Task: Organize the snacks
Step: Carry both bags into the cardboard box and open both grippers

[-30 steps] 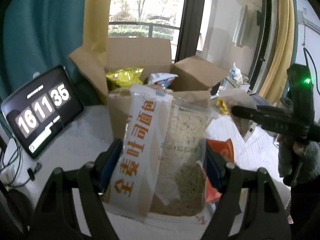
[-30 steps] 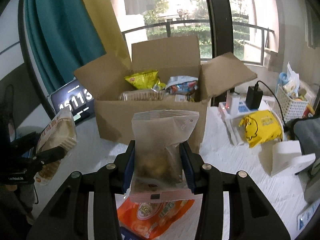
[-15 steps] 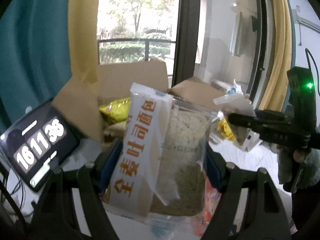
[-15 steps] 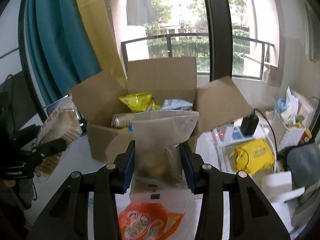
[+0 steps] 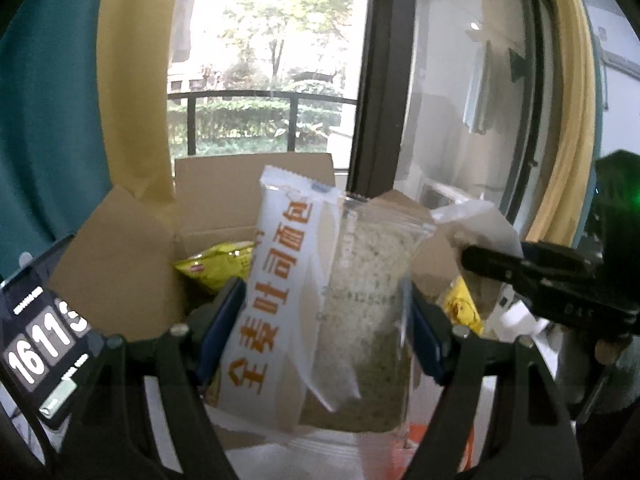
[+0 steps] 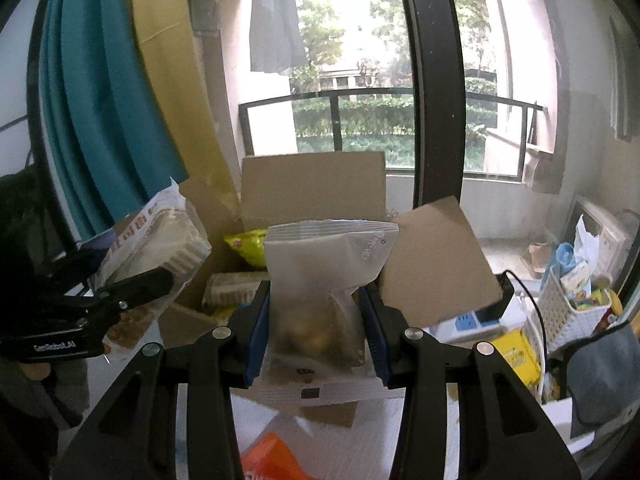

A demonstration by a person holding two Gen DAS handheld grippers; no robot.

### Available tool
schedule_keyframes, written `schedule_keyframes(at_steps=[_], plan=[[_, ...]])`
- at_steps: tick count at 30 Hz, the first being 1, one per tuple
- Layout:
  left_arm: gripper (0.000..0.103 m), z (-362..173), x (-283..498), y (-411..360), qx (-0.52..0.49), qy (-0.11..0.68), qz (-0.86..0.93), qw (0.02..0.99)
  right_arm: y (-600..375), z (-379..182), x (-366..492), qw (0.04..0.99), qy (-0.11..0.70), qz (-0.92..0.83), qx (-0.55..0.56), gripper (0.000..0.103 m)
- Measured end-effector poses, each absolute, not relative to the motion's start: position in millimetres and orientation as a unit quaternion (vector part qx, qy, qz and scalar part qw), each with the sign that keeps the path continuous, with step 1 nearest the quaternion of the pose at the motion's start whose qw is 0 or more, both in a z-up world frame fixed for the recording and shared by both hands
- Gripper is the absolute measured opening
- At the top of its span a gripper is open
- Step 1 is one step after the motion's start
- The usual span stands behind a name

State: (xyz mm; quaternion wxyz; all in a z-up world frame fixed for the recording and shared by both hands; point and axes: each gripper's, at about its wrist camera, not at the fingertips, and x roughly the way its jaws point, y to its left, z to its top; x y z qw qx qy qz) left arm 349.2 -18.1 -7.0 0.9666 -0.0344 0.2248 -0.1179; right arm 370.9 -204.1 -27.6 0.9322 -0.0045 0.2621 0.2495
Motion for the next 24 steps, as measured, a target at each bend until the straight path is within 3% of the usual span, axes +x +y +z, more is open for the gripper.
schedule_keyframes(at_steps=[15, 19, 24], plan=[[0.080, -44, 453, -21, -0.102, 0.285, -0.081, 0.950, -217, -35, 415, 0.938, 0.261, 0.226, 0.016, 0.045], [0.094, -40, 458, -5, -0.129, 0.274, -0.084, 0.949, -214, -37, 428, 0.937, 0.266, 0.225, 0.016, 0.045], [0.094, -30, 450, 13, -0.144, 0.256, -0.076, 0.953, -199, -41, 445, 0.933, 0.272, 0.234, 0.021, 0.045]])
